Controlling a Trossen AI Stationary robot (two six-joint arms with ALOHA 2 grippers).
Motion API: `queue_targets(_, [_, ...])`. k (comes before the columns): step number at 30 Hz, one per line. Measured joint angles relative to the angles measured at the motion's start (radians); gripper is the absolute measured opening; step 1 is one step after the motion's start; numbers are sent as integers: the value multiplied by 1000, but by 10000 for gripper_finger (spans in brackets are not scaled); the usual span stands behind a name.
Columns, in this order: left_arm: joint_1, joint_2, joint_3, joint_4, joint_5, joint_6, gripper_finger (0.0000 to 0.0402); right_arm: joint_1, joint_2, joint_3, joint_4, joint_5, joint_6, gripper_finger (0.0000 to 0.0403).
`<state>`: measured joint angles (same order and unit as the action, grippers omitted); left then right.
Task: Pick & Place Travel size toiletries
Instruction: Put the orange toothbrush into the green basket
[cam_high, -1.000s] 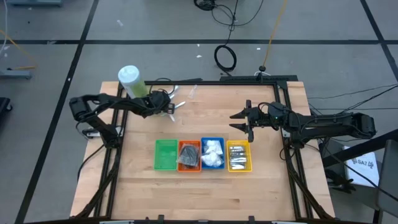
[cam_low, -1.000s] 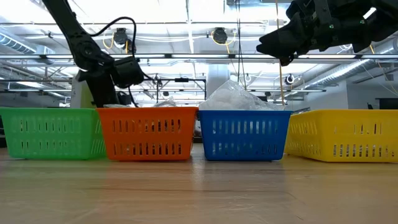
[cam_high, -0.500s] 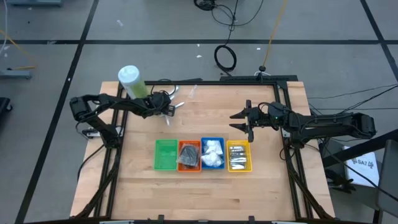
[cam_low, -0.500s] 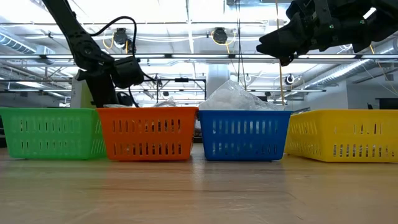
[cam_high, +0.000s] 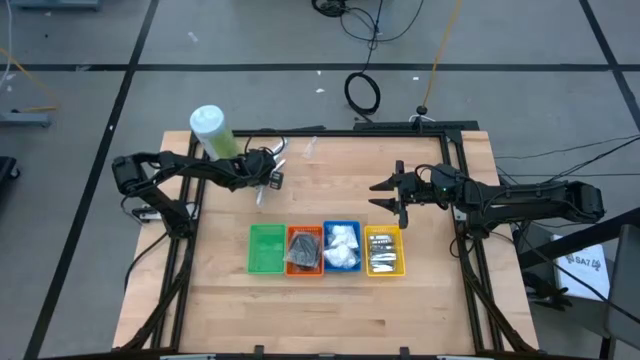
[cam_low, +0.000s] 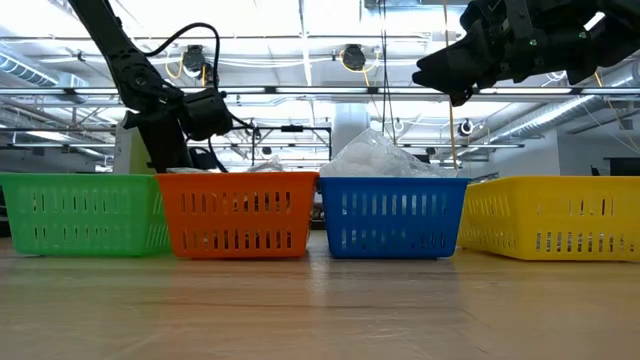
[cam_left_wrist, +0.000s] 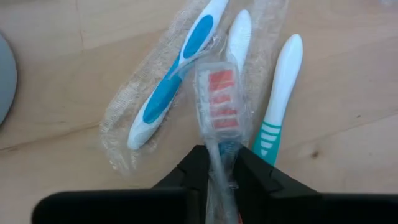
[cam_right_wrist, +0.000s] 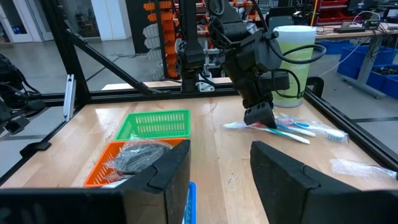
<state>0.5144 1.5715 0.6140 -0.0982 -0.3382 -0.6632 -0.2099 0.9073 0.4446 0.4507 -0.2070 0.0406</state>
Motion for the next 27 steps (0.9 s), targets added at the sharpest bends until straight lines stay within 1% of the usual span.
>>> queue_targets(3, [0, 0, 0, 0, 37, 5, 68, 0, 0, 0, 0, 0, 0, 155])
queue_targets(5, [0, -1, 0, 4, 67, 19, 86, 0, 0, 0, 0, 0, 0, 155])
queue_targets(11, [2, -1, 0, 34, 127, 33, 162, 0, 0, 0, 0, 0, 0, 155])
queue_targets(14, [2, -2, 0, 49, 132, 38, 199, 0, 0, 0, 0, 0, 0, 155])
queue_targets(17, [2, -9, 10, 40, 132, 60, 227, 0, 0, 0, 0, 0, 0, 155])
queue_targets(20, [3, -10, 32, 46, 126, 64, 244, 0, 0, 0, 0, 0, 0, 155])
queue_targets(23, [7, -10, 46, 46, 97, 66, 253, 0, 0, 0, 0, 0, 0, 155])
queue_targets(27, [14, -10, 48, 46, 43, 67, 253, 0, 0, 0, 0, 0, 0, 155])
